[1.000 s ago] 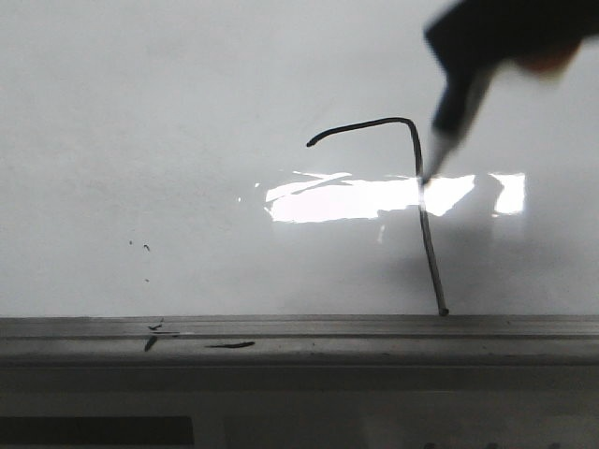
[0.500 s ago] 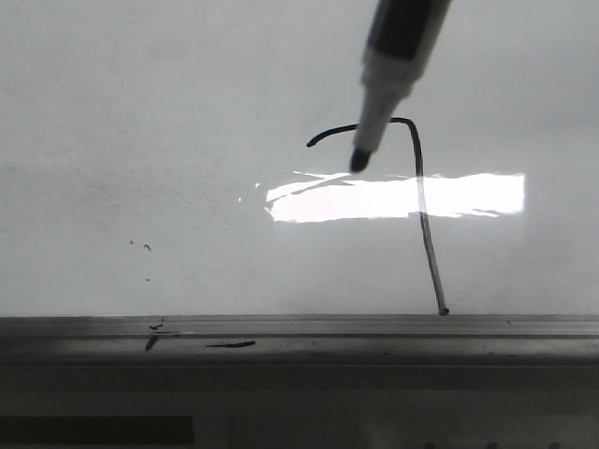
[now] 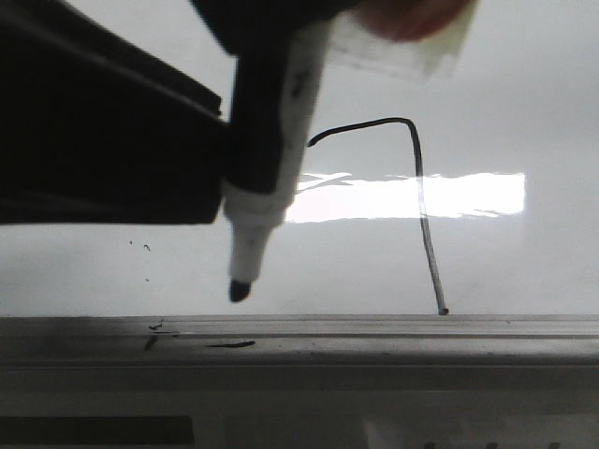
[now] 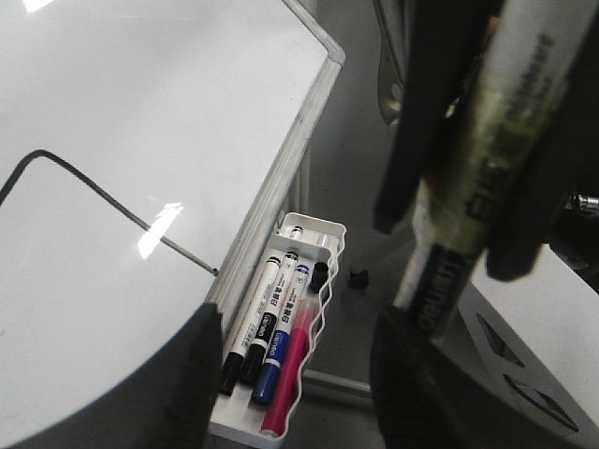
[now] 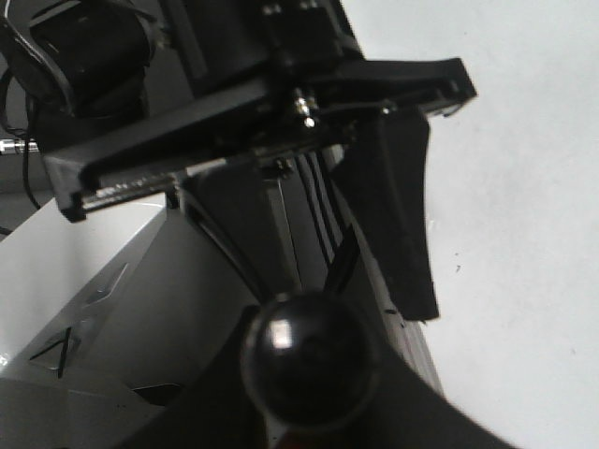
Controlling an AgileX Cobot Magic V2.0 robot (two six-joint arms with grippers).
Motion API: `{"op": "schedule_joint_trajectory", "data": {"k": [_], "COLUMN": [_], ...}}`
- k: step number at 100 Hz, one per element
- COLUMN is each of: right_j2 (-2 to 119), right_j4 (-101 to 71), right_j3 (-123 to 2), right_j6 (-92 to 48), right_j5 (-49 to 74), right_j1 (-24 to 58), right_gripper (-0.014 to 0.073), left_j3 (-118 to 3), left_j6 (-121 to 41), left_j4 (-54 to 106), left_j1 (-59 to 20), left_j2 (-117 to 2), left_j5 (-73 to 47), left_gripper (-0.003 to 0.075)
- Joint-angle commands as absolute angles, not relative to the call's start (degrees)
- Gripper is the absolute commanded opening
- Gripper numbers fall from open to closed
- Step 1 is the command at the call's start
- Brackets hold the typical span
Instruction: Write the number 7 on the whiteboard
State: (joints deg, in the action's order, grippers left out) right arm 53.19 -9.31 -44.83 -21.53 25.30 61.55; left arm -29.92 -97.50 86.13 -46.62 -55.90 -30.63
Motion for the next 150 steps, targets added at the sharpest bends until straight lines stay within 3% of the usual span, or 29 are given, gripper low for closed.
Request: {"op": "schedule_joint_trajectory", "data": {"k": [1,44,72,93,130,150], "right_j2": [52.9,53.0,50.8,45.8,48.6,51.4], "right_j4": [-10.5,-11.9,-6.4,1.4,3.6,-2.3], "right_j3": [-46.7,-46.7,-46.7,-46.7,-46.7,-46.7], "right_j6": [-22.0,-22.0,-22.0,-17.7,-15.8,-15.8], "right_j5": [19.1,19.0,34.2,35.8,22.2,18.3], "right_j1": [61.8,61.8,61.8,61.7,61.7,61.7], "right_gripper": [-0.0043,-0.0044,-0.0044,-0.0044,-0.0044,-0.0044], "left_j3": [-32.4,-32.4,-32.4,-32.4,-32.4,-32.4], "left_j6": [-99.4,-105.0,-105.0,-105.0,-105.0,-105.0], "left_j4": [89.1,93.7,93.7,93.7,93.8,97.4], "left_j1": [-47.0,-47.0,-47.0,-47.0,-47.0,-47.0], "left_j2": [-56.6,-57.9,-56.8,-56.8,-56.8,-56.8], "left_j5": [-33.8,-37.7,-38.7,-40.5,-50.6,-46.8], "left_gripper": [0.0333,0.0333,0.0333,0.0335,0.0338,0.0338]}}
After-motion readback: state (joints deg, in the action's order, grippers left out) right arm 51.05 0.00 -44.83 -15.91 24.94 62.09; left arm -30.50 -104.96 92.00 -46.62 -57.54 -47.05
